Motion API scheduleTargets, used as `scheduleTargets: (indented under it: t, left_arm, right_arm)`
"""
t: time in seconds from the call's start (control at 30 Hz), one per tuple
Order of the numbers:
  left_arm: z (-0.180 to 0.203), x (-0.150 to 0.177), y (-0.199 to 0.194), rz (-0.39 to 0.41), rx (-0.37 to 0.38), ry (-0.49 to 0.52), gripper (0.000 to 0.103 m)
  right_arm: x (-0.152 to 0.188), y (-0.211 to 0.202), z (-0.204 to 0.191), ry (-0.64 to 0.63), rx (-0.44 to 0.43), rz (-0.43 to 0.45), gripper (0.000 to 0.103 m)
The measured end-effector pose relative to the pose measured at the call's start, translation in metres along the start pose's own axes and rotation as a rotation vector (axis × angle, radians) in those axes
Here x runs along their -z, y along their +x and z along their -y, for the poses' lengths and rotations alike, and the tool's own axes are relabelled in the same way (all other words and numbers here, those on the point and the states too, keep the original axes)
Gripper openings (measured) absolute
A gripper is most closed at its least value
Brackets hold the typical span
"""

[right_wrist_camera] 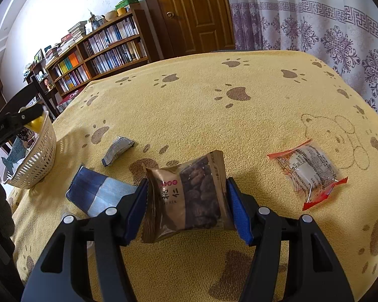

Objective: Organize snacks
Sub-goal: 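Lift the jelly cup with the left gripper and release it into the basket, then return the left gripper to the table and grasp another yellow jelly cup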

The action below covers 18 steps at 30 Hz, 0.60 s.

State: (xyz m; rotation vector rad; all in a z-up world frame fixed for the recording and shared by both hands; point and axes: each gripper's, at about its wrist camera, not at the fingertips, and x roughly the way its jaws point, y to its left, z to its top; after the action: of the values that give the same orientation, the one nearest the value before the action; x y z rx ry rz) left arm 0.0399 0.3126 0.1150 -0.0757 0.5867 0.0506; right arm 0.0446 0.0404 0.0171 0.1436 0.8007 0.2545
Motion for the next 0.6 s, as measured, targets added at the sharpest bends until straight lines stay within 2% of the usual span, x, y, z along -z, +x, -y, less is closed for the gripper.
scheduleTargets:
  t: [0.13,0.33,0.47,0.53,0.6]
  left_arm:
    - [-0.025,-0.009,-0.012,0.054,-0.074,-0.033,0.035]
    - [-0.059,-0.018,-0.023,0.075,-0.117,-0.106,0.035]
    - [-0.062,-0.017,-0.016,0.029,-0.083,-0.125,0.037]
    - [-0.052,-0.014,-0.011,0.010,-0.044,-0.109,0.042]
    - [-0.036,-0.011,-0.007,-0.004,-0.006,-0.063,0.052]
  right_arm:
    - [0.000,0.000,0.000,0.000,0.000,0.000,0.061]
    - [0.000,0.000,0.000,0.001,0.000,0.000,0.061]
    - [0.000,0.000,0.000,0.000,0.000,0.000,0.061]
    - [0.001,0.000,0.000,0.001,0.000,0.001,0.061]
    - [0.001,0.000,0.000,0.001,0.000,0.001,0.061]
